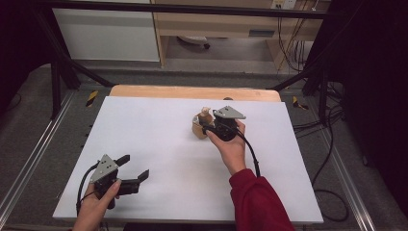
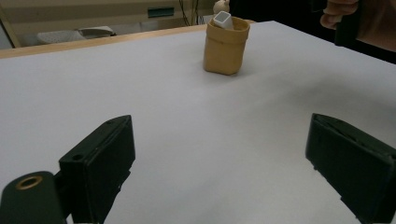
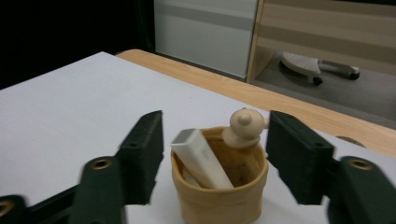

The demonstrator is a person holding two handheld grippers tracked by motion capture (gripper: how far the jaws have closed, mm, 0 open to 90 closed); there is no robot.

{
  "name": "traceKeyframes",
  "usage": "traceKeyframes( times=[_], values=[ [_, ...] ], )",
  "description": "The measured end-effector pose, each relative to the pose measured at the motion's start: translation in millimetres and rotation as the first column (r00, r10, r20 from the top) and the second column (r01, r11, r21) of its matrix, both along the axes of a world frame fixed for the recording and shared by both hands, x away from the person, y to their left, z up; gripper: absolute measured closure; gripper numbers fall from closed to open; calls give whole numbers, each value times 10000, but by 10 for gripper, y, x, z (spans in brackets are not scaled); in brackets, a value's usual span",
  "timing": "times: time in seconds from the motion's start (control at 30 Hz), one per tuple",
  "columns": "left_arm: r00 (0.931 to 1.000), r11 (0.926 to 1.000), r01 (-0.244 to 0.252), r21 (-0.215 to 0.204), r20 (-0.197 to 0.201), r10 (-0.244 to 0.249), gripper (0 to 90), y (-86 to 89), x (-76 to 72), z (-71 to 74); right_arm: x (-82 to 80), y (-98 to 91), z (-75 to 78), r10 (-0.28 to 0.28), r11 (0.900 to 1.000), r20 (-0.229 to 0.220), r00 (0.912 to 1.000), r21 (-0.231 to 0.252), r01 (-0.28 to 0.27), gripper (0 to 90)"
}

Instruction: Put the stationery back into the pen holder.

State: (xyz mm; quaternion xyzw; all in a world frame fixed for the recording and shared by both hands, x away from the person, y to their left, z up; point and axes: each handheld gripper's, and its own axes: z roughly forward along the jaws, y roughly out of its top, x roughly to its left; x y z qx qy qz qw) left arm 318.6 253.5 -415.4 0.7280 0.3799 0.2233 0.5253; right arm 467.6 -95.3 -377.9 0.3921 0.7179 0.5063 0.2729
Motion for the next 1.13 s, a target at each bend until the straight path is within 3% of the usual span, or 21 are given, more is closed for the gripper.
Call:
traceKeyframes(
  times=[0.1,0.2,0.4,0.43,0.57,0.8,0.97,1.13],
  values=[
    [10000,10000,-44,-15,-21,44,58,5,2,-1,-61,-65,52,-27,9997,-360,9993,242,36,176],
    [9999,9999,-138,-49,-54,137,52,12,1,0,-164,-147,120,-199,9993,-248,9995,302,206,92],
    [9996,9995,-274,-123,-33,274,52,58,5,8,-402,-382,225,-545,9982,81,9985,251,542,57],
    [9996,9996,-278,-111,-51,277,52,67,6,8,-441,-431,231,-549,9982,143,9984,238,546,87],
    [9995,9995,-311,-64,-108,310,52,74,9,4,-576,-665,215,-365,9978,-7,9993,561,365,93],
    [9988,9988,-483,-35,-85,483,52,105,24,-2,-857,-1058,116,-763,9964,139,9970,375,757,44],
    [9973,9971,-736,-170,4,736,52,178,21,15,-1064,-1257,-42,-1077,9938,121,9941,-272,1080,39],
    [9959,9954,-902,-320,6,902,52,222,29,23,-1271,-1414,-351,-1632,9863,-653,9844,-347,1613,46]
  ],
)
